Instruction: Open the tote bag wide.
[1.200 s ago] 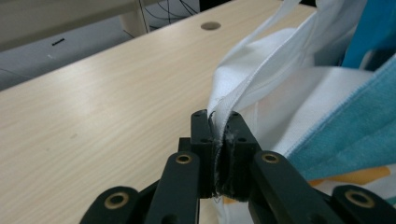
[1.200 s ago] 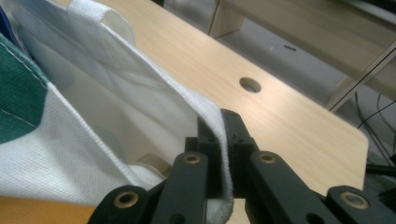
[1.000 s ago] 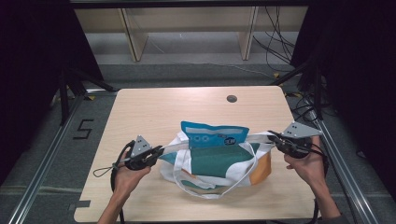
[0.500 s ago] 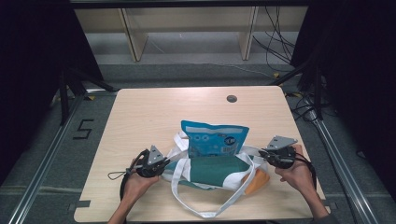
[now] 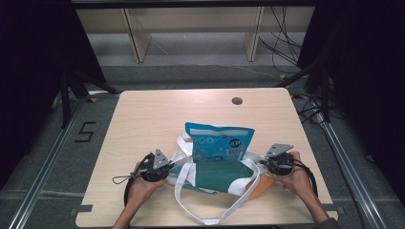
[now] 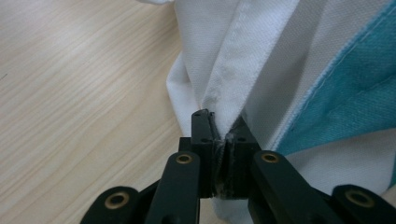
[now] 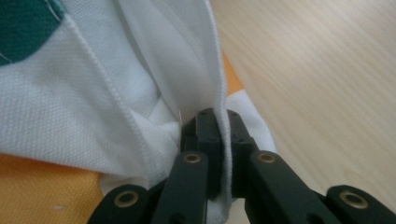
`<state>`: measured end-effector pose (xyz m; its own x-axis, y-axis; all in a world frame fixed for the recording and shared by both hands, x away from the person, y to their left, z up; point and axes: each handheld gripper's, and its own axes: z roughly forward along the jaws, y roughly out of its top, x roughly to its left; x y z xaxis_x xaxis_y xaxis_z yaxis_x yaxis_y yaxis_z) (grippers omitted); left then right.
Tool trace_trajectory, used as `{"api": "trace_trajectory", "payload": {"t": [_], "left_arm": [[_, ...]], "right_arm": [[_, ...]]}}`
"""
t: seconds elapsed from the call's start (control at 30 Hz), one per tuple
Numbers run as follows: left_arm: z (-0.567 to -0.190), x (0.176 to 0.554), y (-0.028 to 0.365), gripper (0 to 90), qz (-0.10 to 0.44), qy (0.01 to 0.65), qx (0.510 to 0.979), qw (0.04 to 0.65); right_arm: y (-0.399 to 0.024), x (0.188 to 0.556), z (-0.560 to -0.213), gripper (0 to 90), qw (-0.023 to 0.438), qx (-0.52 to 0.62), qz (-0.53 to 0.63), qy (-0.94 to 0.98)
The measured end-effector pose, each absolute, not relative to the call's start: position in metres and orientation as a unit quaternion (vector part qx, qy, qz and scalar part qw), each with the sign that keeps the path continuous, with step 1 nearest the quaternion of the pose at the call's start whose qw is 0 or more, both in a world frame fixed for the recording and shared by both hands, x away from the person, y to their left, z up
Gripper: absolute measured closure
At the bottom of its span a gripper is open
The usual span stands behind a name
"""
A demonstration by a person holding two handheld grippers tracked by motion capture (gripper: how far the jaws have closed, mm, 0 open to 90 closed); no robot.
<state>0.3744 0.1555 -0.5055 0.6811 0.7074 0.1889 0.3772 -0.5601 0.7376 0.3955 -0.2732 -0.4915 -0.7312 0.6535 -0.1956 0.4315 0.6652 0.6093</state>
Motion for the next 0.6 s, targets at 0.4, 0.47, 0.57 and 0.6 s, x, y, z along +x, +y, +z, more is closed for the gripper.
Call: {"api": "trace_trajectory", "payload": {"t": [0.4, 0.47, 0.57, 0.6], "left_arm": [[-0.509, 0.403, 0.165, 83.1, 0.284, 0.348, 0.841, 0.303], [-0.508, 0.403, 0.166, 82.2, 0.279, 0.352, 0.840, 0.305], [-0.506, 0.403, 0.171, 76.4, 0.275, 0.367, 0.830, 0.317], [-0.505, 0.403, 0.172, 70.7, 0.275, 0.371, 0.828, 0.317]], "right_arm": [[-0.245, 0.449, -0.495, 88.2, 0.231, 0.309, 0.267, 0.883], [-0.243, 0.452, -0.495, 88.1, 0.234, 0.308, 0.266, 0.883], [-0.248, 0.453, -0.494, 79.0, 0.232, 0.320, 0.287, 0.873], [-0.252, 0.454, -0.492, 73.8, 0.229, 0.333, 0.296, 0.865]]}}
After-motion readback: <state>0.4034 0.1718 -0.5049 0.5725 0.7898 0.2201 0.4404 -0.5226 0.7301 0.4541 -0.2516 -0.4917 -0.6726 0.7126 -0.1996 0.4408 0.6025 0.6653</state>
